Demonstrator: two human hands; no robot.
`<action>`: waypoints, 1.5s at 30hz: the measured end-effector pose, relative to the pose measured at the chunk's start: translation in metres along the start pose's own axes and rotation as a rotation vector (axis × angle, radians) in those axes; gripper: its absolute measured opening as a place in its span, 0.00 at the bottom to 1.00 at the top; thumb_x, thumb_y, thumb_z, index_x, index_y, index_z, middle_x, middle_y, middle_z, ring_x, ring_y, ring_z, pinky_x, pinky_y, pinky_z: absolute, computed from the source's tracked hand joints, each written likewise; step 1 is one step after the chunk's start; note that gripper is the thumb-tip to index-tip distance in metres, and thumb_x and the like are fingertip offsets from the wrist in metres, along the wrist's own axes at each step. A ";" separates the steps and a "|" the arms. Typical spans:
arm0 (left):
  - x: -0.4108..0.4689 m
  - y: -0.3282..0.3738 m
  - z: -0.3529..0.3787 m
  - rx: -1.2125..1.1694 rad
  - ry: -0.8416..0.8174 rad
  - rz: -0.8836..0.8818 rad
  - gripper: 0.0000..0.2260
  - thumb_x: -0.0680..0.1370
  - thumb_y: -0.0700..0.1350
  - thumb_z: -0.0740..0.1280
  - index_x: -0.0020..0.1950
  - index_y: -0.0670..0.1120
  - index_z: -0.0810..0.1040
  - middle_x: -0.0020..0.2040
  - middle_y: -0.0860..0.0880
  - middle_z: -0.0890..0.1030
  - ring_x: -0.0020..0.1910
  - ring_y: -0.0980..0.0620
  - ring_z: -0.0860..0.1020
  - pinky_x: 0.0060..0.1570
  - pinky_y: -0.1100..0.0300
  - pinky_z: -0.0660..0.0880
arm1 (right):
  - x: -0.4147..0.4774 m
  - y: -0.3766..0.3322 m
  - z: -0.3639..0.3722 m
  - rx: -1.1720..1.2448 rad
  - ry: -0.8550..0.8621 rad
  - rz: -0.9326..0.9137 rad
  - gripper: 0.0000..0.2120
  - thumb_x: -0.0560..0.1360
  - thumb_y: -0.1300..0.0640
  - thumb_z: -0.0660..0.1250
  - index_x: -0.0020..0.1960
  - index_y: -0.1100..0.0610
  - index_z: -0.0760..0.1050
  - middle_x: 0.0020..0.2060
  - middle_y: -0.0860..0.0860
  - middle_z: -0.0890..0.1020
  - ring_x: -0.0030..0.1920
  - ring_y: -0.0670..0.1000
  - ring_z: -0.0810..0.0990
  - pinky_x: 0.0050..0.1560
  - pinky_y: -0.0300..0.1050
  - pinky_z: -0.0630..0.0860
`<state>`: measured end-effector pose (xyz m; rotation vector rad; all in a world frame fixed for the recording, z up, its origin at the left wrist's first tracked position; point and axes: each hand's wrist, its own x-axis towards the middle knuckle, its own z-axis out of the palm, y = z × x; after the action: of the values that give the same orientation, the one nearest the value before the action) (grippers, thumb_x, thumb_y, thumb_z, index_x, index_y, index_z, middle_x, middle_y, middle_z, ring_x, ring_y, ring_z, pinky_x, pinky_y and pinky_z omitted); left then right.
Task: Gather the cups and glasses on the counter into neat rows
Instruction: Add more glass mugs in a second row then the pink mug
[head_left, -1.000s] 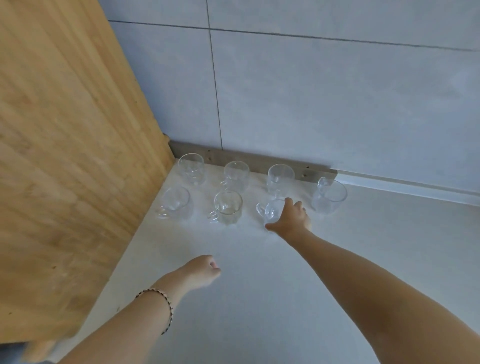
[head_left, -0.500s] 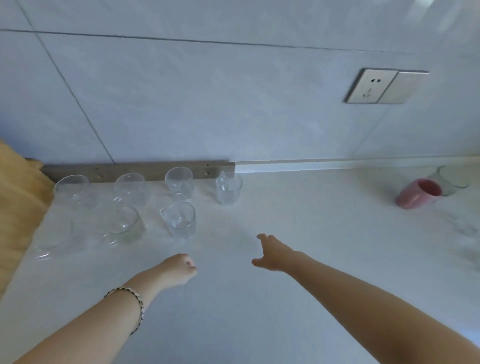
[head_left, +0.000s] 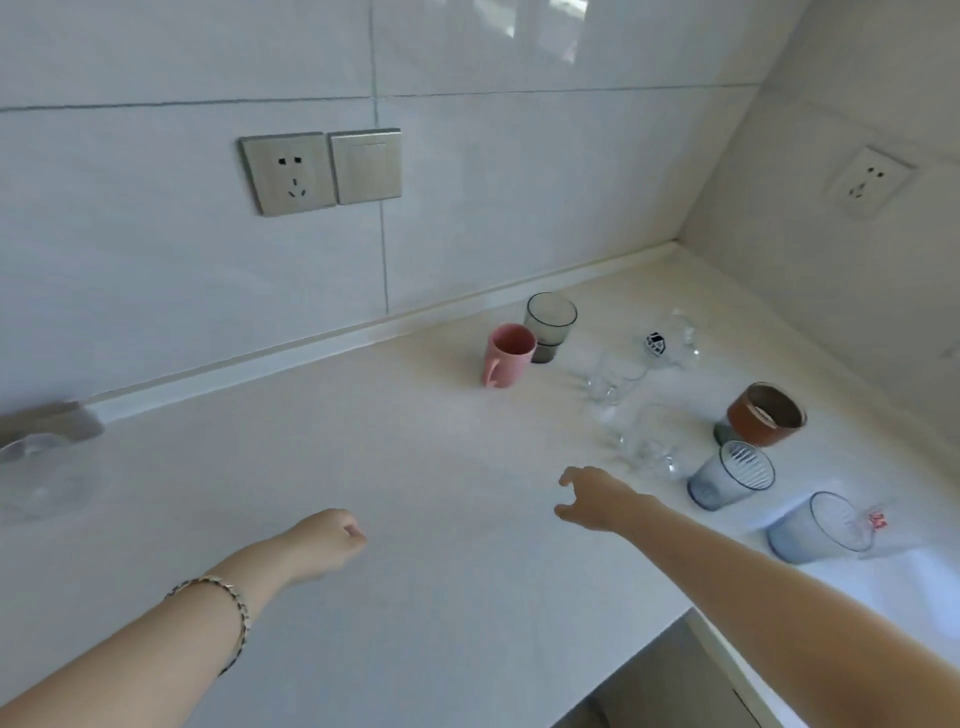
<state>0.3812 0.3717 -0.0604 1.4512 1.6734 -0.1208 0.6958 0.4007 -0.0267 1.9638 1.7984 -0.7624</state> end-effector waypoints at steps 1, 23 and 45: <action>0.007 0.020 0.008 0.004 -0.015 0.011 0.04 0.77 0.43 0.59 0.44 0.49 0.72 0.42 0.47 0.77 0.40 0.50 0.75 0.34 0.64 0.67 | 0.004 0.022 -0.011 0.004 0.030 0.013 0.25 0.77 0.49 0.61 0.72 0.56 0.63 0.69 0.56 0.68 0.69 0.55 0.68 0.67 0.46 0.66; 0.033 0.059 0.046 -0.027 -0.048 -0.159 0.05 0.76 0.44 0.60 0.41 0.52 0.72 0.46 0.43 0.81 0.42 0.49 0.78 0.53 0.55 0.76 | 0.073 0.138 -0.055 0.056 0.226 0.069 0.40 0.66 0.48 0.74 0.73 0.48 0.58 0.66 0.53 0.67 0.63 0.59 0.72 0.56 0.51 0.76; -0.148 -0.290 -0.040 -0.243 0.112 -0.387 0.13 0.73 0.42 0.58 0.29 0.52 0.62 0.30 0.49 0.66 0.32 0.51 0.64 0.30 0.61 0.58 | -0.046 -0.348 0.077 -0.208 0.051 -0.637 0.39 0.66 0.46 0.73 0.72 0.45 0.59 0.65 0.49 0.69 0.63 0.53 0.74 0.60 0.46 0.72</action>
<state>0.1056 0.1948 -0.0714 0.9591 1.9709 -0.0470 0.3388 0.3587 -0.0288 1.2861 2.4553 -0.6644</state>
